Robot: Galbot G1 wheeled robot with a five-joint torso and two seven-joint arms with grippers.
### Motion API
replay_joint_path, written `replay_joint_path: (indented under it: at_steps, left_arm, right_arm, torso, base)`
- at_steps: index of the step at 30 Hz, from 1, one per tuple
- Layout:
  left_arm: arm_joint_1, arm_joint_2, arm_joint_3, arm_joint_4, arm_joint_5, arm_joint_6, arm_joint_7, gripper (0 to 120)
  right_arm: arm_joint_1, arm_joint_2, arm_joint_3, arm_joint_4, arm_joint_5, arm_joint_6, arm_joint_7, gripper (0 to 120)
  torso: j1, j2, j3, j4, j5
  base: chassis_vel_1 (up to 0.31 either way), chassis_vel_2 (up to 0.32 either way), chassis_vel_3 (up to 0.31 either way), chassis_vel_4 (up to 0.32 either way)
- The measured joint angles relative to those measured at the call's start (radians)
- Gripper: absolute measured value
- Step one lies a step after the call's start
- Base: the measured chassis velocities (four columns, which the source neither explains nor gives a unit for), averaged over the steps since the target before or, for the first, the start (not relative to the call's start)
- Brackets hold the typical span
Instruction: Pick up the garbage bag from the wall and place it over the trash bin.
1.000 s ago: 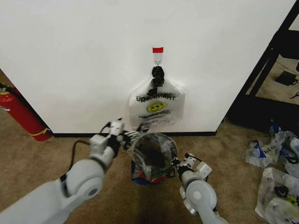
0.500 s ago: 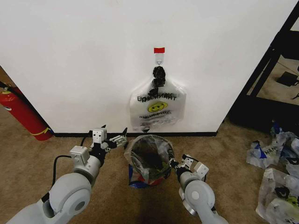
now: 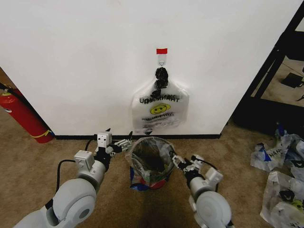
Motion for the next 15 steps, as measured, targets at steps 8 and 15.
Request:
replay_joint_path:
  at_steps: [8, 15]
  left_arm:
    - [0.123, -0.125, -0.102, 0.043, 0.070, -0.222, 0.113, 100]
    - [0.310, -0.230, -0.164, 0.058, 0.270, -0.390, 0.195, 100]
  right_arm:
    - [-0.236, 0.049, 0.149, 0.052, -0.323, 0.335, -0.138, 100]
    - [-0.399, 0.106, 0.205, 0.114, -0.425, 0.541, -0.233, 100]
  torso:
    - [0.000, 0.000, 0.000, -0.0004, 0.0003]
    - [0.000, 0.000, 0.000, 0.0004, 0.0001]
  base:
    - [0.000, 0.000, 0.000, 0.000]
    - [0.000, 0.000, 0.000, 0.000]
